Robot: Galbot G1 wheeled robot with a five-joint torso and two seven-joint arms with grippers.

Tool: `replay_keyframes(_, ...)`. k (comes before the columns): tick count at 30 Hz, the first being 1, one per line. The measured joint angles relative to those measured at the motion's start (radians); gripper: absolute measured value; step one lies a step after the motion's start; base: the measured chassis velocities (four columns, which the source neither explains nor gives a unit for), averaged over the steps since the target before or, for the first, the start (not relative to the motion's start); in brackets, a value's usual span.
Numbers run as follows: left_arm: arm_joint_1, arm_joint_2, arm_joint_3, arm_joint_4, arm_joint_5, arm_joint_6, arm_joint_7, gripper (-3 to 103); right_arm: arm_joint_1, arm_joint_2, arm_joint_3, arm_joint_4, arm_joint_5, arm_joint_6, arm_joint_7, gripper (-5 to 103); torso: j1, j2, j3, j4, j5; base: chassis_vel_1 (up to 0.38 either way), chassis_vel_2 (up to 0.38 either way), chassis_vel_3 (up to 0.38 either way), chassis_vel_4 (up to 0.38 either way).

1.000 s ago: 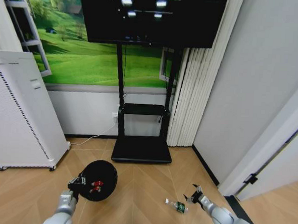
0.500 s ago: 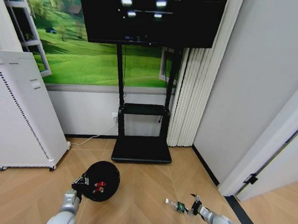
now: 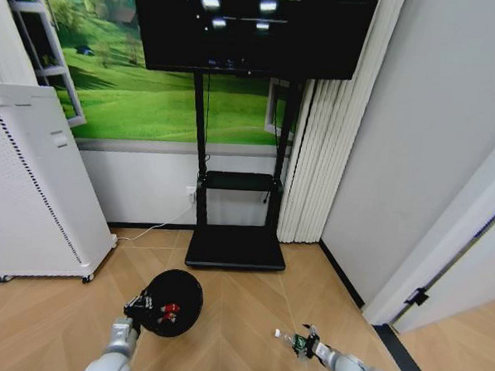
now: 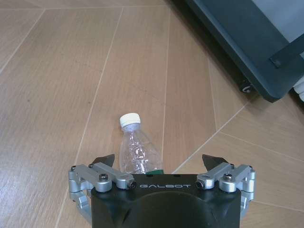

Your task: Pick up the trash bin and place the garbage on the floor into it.

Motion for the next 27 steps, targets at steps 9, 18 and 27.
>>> replay_keyframes(9, 0.0, 0.001, 0.001, -0.001, -0.001, 0.0, 0.0, 6, 0.065, 0.042, -0.093, -0.081, 0.021, -0.003, -0.01, 100, 0.0, 0.0, 0.0, 0.0, 0.0001, 0.0, 0.0, 0.0, 0.0)
replay_keyframes(18, 0.007, 0.003, -0.003, -0.005, -0.003, -0.002, 0.0, 6, 0.108, 0.127, -0.124, -0.222, 0.017, 0.005, -0.03, 100, 0.0, 0.0, 0.0, 0.0002, 0.0001, 0.0, 0.0, 0.0, 0.0)
replay_keyframes(27, 0.007, 0.007, -0.004, 0.001, -0.004, -0.006, 0.0, 6, 0.114, 0.154, -0.13, -0.278, -0.004, 0.025, -0.09, 87, 0.0, 0.0, 0.0, 0.0001, 0.0, 0.0, 0.0, 0.0, 0.0)
